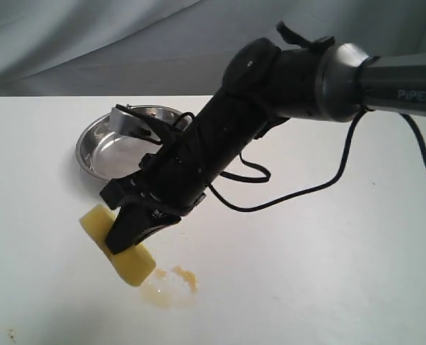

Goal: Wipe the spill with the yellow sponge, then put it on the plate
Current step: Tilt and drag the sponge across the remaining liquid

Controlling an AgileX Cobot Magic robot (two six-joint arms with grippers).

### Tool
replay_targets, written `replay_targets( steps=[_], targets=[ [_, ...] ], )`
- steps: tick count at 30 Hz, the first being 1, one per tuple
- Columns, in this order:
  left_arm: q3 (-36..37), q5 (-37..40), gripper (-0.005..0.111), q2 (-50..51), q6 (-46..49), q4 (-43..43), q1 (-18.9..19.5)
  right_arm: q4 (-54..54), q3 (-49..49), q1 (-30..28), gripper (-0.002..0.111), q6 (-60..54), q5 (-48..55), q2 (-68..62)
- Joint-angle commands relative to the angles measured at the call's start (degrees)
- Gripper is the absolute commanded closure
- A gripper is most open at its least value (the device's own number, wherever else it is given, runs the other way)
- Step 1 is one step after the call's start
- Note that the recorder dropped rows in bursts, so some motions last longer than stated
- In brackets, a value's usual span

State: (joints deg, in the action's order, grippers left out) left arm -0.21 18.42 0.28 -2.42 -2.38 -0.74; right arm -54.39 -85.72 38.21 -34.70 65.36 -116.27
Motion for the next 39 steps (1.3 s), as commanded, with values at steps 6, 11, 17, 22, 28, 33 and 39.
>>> replay_targets(
  steps=[6,11,17,22,28,33,39],
  targets=[
    [0.2,-0.7,0.107,-0.3,-0.1,0.1,0.1,-12.2,1.4,-2.2,0.108,-5.8,4.6,-10.3],
    [0.2,-0.7,0.107,-0.3,-0.1,0.1,0.1,-3.6,1.4,-2.4,0.102,-2.5,4.6,-12.1],
    [0.2,-0.7,0.107,-0.3,-0.1,0.1,0.1,7.1,1.4,-3.1,0.051,3.4,4.6,-12.0],
    [0.2,-0.7,0.107,-0.3,-0.1,0.1,0.1,5.8,1.2,-7.5,0.05,4.7,4.6,-11.3],
    [0.2,-0.7,0.107,-0.3,-0.1,0.1,0.1,8.8,1.2,-9.3,0.051,4.9,3.7,-7.2],
    [0.2,-0.7,0.107,-0.3,-0.1,0.1,0.1,13.3,1.2,-8.9,0.051,6.6,-0.6,-3.9],
    [0.2,-0.7,0.107,-0.3,-0.1,0.1,0.1,24.5,1.0,-3.4,0.051,10.3,-5.2,-3.3]
  ],
)
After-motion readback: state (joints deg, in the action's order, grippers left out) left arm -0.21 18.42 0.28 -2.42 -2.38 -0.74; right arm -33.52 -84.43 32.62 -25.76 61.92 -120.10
